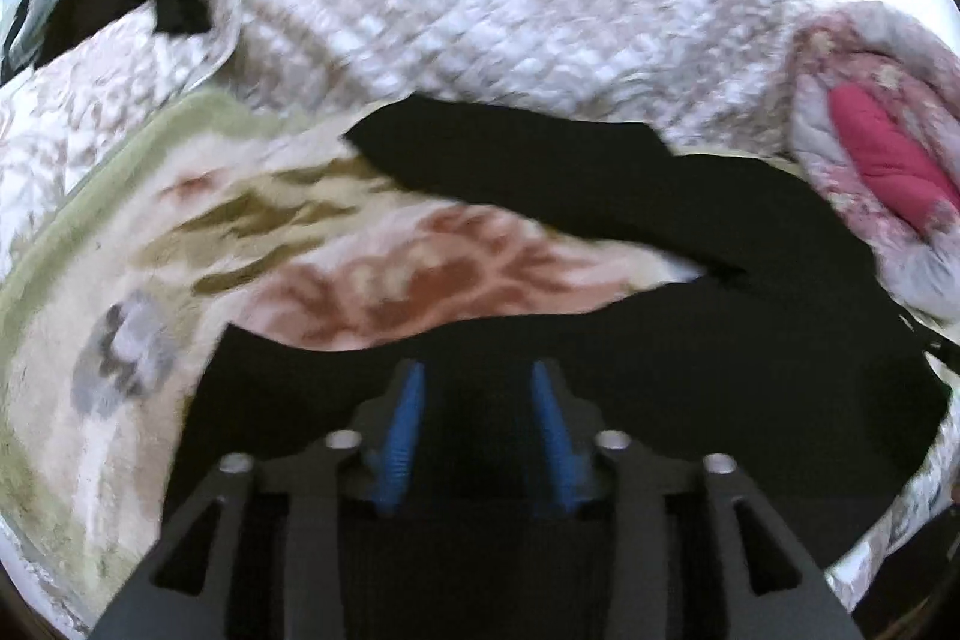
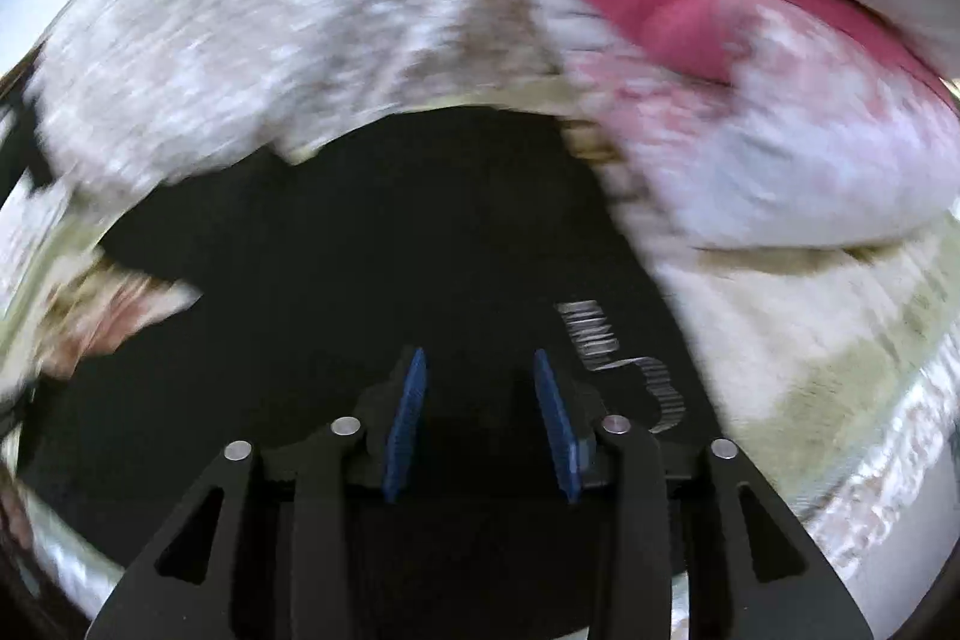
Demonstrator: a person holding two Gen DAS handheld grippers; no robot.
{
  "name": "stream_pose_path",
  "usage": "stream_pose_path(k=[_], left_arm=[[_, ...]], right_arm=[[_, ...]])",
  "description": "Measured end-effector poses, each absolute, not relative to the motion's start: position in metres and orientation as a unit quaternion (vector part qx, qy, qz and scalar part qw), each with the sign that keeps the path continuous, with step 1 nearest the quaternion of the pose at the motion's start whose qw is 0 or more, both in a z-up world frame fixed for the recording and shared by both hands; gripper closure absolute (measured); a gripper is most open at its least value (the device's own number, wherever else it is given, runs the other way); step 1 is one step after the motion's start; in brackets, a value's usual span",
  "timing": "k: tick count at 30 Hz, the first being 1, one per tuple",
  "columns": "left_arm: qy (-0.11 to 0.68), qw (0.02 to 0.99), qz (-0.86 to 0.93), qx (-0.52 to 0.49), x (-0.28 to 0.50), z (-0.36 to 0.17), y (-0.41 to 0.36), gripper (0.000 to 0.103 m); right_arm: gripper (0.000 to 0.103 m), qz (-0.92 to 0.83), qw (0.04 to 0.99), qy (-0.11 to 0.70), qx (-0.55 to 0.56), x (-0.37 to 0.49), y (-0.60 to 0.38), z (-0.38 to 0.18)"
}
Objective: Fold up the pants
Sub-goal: 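Open both grippers to release the folded edge and raise them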
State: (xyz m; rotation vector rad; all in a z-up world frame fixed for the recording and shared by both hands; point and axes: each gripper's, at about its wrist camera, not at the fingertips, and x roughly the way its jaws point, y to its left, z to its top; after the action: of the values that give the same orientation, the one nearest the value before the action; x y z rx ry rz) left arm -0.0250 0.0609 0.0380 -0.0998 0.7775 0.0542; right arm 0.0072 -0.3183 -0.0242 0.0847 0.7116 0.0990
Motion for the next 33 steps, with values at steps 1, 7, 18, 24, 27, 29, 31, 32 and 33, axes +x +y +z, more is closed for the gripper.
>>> stream_pose_path(k=[1, 7, 18, 24, 27, 29, 31, 32, 33], left_arm=[[0.383, 0.923, 0.018, -0.042, -0.027, 0.037, 0.053, 0.057], [0.413, 0.91, -0.013, -0.018, -0.029, 0.021, 0.017, 0.057], [0.41, 0.912, -0.005, -0.011, -0.028, 0.025, 0.015, 0.057], [0.423, 0.906, -0.009, -0.02, -0.019, 0.017, 0.019, 0.057], [0.43, 0.902, -0.011, -0.026, -0.015, 0.013, 0.019, 0.057], [0.43, 0.903, -0.014, -0.022, -0.012, 0.013, 0.019, 0.056], [0.434, 0.901, -0.014, -0.021, -0.006, 0.012, 0.019, 0.057], [0.436, 0.9, -0.015, -0.021, -0.002, 0.013, 0.02, 0.057], [0.437, 0.899, -0.017, -0.021, 0.001, 0.015, 0.021, 0.057]], right_arm=[[0.056, 0.067, 0.933, 0.351, 0.035, 0.007, -0.309, -0.026], [0.056, 0.116, 0.922, 0.368, 0.005, 0.008, -0.264, -0.036], [0.055, 0.102, 0.919, 0.381, 0.01, 0.012, -0.256, -0.036], [0.055, 0.118, 0.917, 0.381, 0.002, 0.016, -0.247, -0.04], [0.055, 0.118, 0.916, 0.383, 0.007, 0.018, -0.249, -0.04], [0.055, 0.121, 0.916, 0.383, 0.01, 0.021, -0.249, -0.04], [0.055, 0.125, 0.915, 0.383, 0.011, 0.027, -0.249, -0.036], [0.055, 0.13, 0.915, 0.382, 0.012, 0.029, -0.249, -0.033], [0.055, 0.135, 0.916, 0.378, 0.012, 0.032, -0.249, -0.028]])
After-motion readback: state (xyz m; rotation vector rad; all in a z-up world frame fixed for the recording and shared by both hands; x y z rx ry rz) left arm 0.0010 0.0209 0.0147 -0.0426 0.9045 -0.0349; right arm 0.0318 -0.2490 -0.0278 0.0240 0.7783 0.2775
